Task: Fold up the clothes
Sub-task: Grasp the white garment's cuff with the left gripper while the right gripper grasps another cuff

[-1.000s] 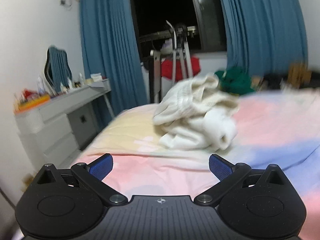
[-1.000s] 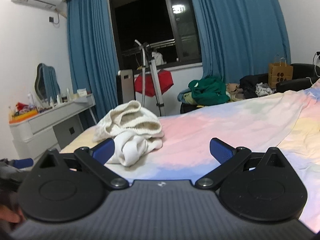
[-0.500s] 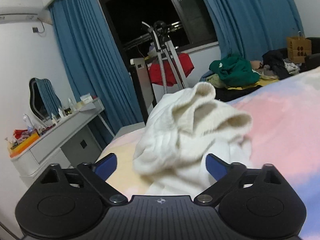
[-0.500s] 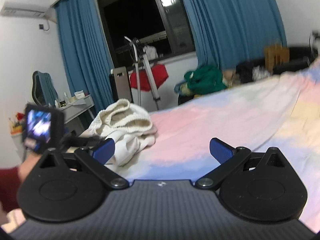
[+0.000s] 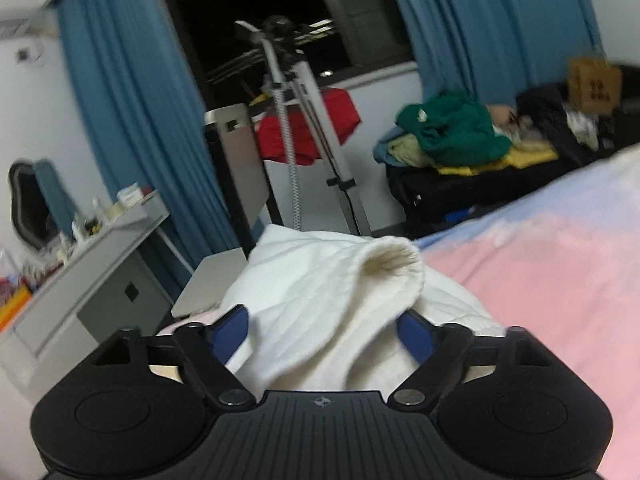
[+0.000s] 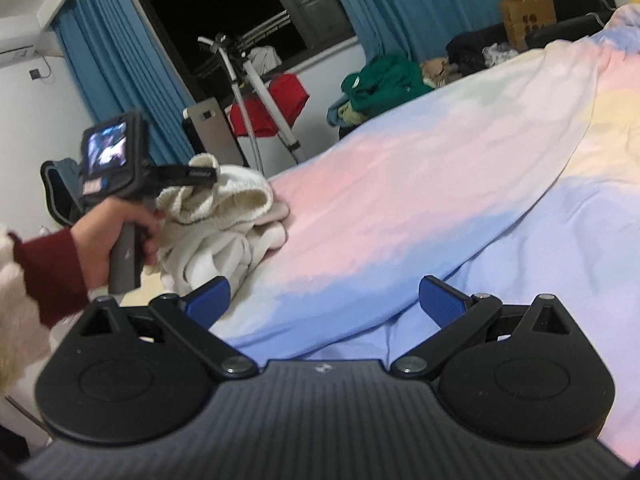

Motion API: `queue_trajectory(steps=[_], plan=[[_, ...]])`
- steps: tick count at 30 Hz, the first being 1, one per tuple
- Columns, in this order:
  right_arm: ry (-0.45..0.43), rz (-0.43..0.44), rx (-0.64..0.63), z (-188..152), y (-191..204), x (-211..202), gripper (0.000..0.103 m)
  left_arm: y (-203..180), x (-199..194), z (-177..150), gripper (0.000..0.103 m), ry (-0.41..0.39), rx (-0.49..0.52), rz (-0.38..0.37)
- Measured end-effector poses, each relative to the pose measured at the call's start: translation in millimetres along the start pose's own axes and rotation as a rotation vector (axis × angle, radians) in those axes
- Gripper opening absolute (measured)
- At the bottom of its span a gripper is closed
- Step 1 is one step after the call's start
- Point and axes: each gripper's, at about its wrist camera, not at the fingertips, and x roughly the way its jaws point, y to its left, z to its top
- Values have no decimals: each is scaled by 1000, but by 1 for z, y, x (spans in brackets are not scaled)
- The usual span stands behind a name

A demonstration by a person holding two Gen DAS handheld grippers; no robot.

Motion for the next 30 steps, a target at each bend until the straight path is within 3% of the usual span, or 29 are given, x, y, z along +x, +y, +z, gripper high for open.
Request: queue_trajectory(steps=[3,5,7,10,16,23,26,30], plan=[[27,10,-7,-4,1,10,103,-12,16,2,66,4,22,30],[36,16,-13,-8,2,14,103,-13,17,4,43,-1,3,55],[44,10,-27,-11,3,17,102,-6,8,7,27,-14,-40,64],[47,12,-38,-14,4,20,101,16,-22,11,18,-45,-121,34],[-39,38,-96,-11,19,11,100,84,-125,-4,17,-147,-350,-122],[-151,183,-2,-2,19,-20,100,160,-248,-83,17,-262,-572,-283],[-130,260,73,1,19,-30,100,189,-275,-127,17,-262,-641,-312],[2,349,204,-9,21,-30,97,227,-281,-184,17,-228,-686,-320]])
